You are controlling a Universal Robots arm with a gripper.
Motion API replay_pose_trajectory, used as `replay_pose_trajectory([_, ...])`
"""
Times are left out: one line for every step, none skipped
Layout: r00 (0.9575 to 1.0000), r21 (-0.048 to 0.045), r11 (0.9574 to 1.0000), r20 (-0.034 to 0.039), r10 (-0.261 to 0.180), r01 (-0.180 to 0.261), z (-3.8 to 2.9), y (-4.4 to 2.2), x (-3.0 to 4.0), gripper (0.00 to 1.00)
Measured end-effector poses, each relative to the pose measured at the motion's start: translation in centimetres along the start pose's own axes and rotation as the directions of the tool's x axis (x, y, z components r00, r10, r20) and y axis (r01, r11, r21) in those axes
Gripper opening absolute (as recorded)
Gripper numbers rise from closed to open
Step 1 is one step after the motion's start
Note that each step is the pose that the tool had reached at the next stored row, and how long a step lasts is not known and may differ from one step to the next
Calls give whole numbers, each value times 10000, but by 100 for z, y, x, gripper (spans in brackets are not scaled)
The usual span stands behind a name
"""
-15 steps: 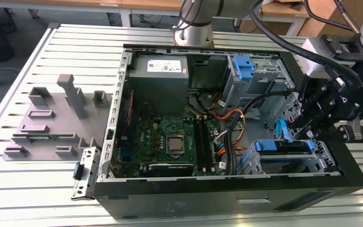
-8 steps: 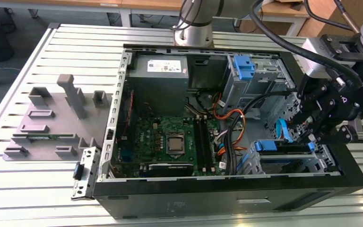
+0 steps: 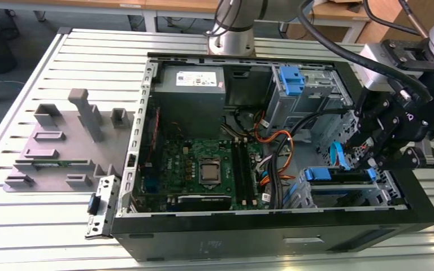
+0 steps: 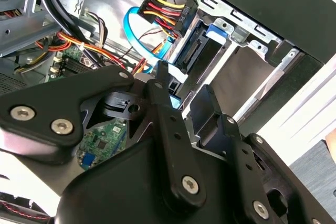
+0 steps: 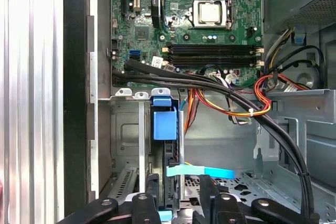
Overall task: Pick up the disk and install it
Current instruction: 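Insert the second disk wire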
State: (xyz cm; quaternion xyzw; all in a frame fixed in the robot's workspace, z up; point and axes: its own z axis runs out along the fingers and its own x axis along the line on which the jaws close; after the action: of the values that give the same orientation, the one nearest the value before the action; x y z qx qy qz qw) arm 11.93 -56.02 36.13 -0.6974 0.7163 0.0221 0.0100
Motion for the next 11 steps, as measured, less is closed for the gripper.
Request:
replay_pose_trajectory([10000, 0, 10000, 1, 0, 0, 2, -4, -2, 44])
replay_pose_trajectory([10000, 0, 10000, 0, -1, 1, 2, -10, -4, 44])
replay_pose_trajectory([10000, 0, 10000, -2, -1, 1, 3, -17, -5, 44])
replay_pose_trajectory([10000, 0, 10000, -2, 0, 0, 4, -24, -6, 44])
replay_pose_trajectory([10000, 0, 10000, -1, -1, 1, 5, -34, -7, 44])
replay_pose_trajectory([10000, 0, 10000, -1, 0, 0, 7, -44, -7, 44])
replay_pose_trajectory([10000, 0, 10000, -1, 0, 0, 8, -57, -8, 44])
replay_pose_trajectory([10000, 1, 10000, 0, 0, 0, 11, -70, -9, 44])
replay_pose_trajectory([10000, 0, 10000, 0, 0, 0, 13, -83, -11, 44])
replay_pose_trajectory([10000, 1, 10000, -1, 0, 0, 16, -96, -12, 44])
replay_pose_trajectory([10000, 0, 10000, -1, 0, 0, 20, -108, -13, 44])
